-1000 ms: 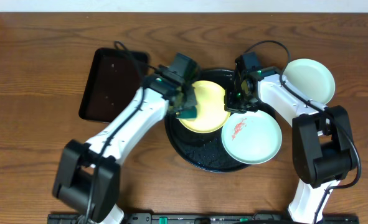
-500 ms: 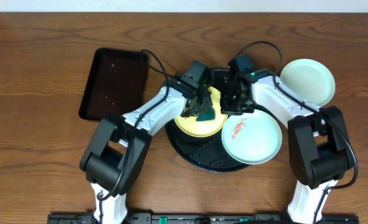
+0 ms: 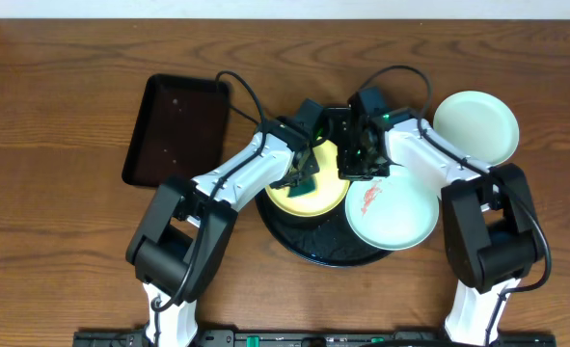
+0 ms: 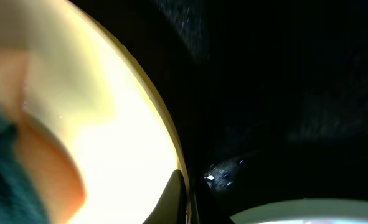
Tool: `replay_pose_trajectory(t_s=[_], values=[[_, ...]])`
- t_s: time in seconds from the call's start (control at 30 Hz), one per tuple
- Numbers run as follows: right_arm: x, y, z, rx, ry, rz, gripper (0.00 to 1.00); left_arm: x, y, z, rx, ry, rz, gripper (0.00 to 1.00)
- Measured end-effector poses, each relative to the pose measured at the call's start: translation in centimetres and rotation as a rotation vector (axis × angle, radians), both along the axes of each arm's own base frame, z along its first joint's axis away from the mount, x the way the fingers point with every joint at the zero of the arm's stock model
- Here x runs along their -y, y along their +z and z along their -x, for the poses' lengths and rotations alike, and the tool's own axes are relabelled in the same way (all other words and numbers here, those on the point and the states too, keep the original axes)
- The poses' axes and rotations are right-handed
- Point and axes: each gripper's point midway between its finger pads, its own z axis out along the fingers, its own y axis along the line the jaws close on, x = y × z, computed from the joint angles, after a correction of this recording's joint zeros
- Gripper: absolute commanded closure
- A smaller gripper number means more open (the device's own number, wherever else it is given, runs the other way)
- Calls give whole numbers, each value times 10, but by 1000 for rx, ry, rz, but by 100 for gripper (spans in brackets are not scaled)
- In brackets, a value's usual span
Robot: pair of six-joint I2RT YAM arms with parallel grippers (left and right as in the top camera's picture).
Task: Clean dirty plates on tray and stack at the side
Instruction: 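Scrub the yellow plate with the sponge in the left gripper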
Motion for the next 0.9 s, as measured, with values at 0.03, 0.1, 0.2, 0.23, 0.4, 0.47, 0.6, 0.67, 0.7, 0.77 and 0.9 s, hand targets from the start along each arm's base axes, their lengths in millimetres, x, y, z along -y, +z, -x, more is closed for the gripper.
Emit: replay_pose_trajectory(t_s=[0.03, 0.1, 0.2, 0.23, 0.4, 0.47, 0.6, 0.67, 0.7, 0.77, 0.9], values=[[-1, 0, 1, 0, 4, 0, 99, -7, 0, 2, -9, 11, -26, 93], [-3, 0, 1, 0, 8, -2, 99, -19, 0, 3, -24, 38, -58, 93], [-4, 0, 2, -3, 11, -9, 99, -32, 2, 1, -42, 69, -74, 93], [-5, 0, 2, -4, 11, -11, 99, -35, 3, 0, -47, 77, -78, 93], [-7, 1, 3, -8, 14, -22, 99, -44, 6, -5, -37, 87, -94, 92], [-7, 1, 3, -8, 15, -23, 99, -46, 8, -8, -28, 85, -104, 93], [-8, 1, 4, -9, 16, -25, 99, -48, 13, -13, 3, 85, -118, 92], [-7, 1, 4, -9, 15, -23, 99, -51, 21, -17, 32, 91, -125, 92], [-6, 1, 3, -8, 14, -18, 99, -55, 26, -20, 54, 99, -133, 93], [-5, 0, 3, -8, 12, -11, 99, -63, 39, -26, 90, 119, -139, 92], [-3, 0, 2, -3, 10, -4, 99, -63, 56, -32, 131, 143, -88, 92]])
